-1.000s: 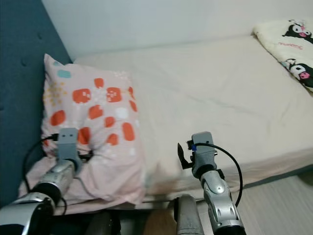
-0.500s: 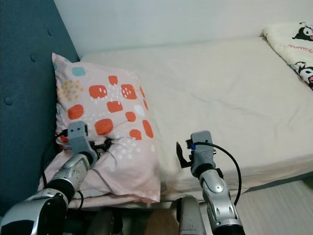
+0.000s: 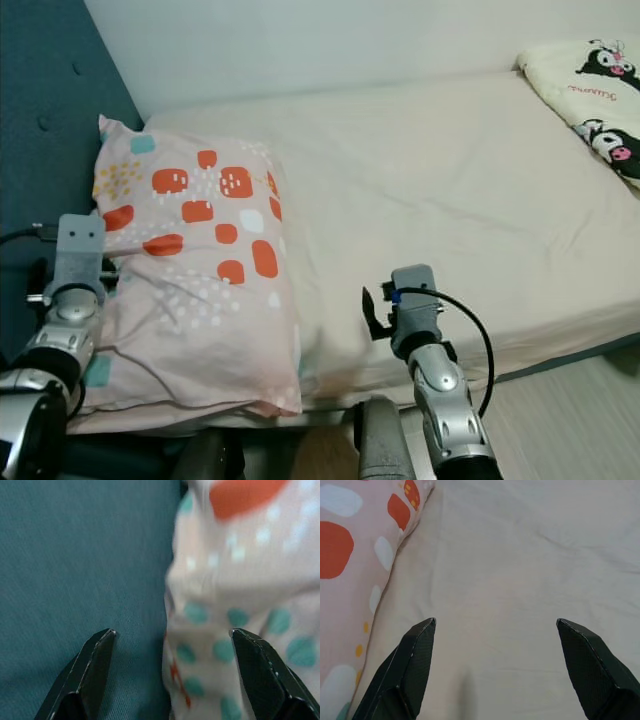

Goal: Clean up the room

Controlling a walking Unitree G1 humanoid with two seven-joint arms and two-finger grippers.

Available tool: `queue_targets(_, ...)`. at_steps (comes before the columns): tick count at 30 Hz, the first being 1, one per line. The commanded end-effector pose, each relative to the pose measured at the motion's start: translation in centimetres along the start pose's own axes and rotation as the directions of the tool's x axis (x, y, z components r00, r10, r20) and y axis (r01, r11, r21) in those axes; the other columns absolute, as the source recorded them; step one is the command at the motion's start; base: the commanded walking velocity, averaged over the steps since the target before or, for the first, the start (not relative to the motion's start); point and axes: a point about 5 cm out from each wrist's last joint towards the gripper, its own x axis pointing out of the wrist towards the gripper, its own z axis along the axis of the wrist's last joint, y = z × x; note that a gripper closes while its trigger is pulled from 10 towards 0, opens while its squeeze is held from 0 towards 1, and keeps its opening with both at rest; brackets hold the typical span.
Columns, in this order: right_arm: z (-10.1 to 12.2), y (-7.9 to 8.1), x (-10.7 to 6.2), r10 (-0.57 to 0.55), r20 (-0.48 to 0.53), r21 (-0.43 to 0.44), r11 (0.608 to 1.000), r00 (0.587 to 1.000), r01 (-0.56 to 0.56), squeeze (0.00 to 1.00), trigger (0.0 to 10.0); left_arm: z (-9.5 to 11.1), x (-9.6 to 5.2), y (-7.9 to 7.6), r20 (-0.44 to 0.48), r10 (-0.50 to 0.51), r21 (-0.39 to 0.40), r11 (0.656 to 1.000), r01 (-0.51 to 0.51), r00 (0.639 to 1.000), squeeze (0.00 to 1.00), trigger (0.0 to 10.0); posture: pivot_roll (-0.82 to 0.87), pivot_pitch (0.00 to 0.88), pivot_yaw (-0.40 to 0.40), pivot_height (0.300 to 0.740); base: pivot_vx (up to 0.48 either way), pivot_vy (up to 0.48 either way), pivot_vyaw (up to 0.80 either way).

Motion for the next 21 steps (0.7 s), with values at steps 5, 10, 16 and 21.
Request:
queue_targets(5,-0.3,-0.1,0.1,0.005,-0.015,0.001,1.000,1.000,-0.005,0.00,10.0,-1.9,-0.3,1.0,-0.022,0.017,0.048,0.999,-0.016,1.000,0.00,10.0,-0.23,0.194,0.012,0.615,0.000,0.000,0.00)
queue_targets(10,-0.2,-0.2,0.4,0.008,-0.014,-0.003,1.000,1.000,-0.009,0.00,10.0,1.5,-0.6,-1.8,0.140,-0.159,-0.198,0.963,0.185,0.977,0.00,10.0,-0.22,0.187,0.004,0.615,0.000,0.000,0.00)
queue_targets(16,0.1,-0.2,0.9,0.011,-0.008,-0.001,1.000,1.000,-0.011,0.00,10.0,6.1,-1.5,-3.6,0.394,-0.284,-0.129,0.925,0.358,0.874,0.00,10.0,-0.21,0.169,0.009,0.615,0.000,0.000,0.00)
queue_targets(21,0.3,0.0,1.2,0.017,0.002,0.004,1.000,1.000,-0.017,0.00,10.0,7.6,-0.3,-0.8,0.424,-0.193,-0.026,0.974,0.226,0.885,0.00,10.0,-0.20,0.163,0.011,0.615,0.000,0.000,0.00)
